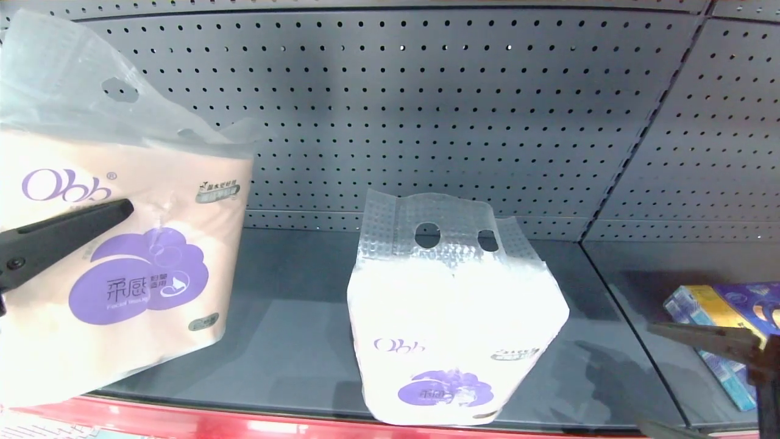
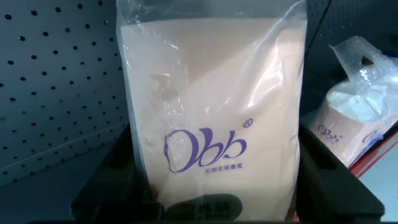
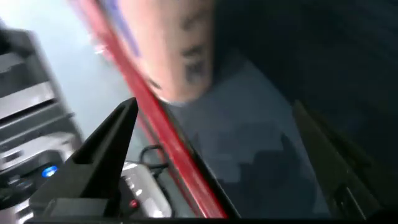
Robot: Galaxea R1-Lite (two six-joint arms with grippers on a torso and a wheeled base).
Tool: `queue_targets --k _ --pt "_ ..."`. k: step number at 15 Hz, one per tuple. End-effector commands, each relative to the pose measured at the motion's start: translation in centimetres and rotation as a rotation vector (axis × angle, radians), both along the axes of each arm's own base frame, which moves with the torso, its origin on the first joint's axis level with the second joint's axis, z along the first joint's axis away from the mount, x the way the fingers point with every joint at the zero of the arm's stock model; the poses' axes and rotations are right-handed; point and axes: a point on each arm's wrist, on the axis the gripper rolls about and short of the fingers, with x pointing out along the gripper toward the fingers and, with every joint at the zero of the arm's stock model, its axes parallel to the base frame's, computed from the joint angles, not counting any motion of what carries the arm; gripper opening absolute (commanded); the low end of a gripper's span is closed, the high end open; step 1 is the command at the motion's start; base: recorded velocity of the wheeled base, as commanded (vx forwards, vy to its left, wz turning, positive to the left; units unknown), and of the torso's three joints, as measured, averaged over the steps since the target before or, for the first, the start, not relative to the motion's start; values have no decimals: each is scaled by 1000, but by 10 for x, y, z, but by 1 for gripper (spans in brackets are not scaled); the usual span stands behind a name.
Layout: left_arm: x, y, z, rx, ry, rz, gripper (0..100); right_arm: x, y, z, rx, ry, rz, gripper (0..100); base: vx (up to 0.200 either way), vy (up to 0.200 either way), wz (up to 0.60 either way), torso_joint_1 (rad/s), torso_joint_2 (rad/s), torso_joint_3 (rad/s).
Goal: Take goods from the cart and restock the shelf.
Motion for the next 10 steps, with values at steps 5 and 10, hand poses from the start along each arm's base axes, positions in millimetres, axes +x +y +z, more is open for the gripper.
queue_targets --k 5,10 --pt "1 0 -4 -2 16 1 0 -71 -29 -26 57 -245 -737 100 0 0 0 0 0 0" --pt "1 0 -4 -3 17 -6 0 -73 -23 16 295 -215 -475 100 0 0 0 0 0 0"
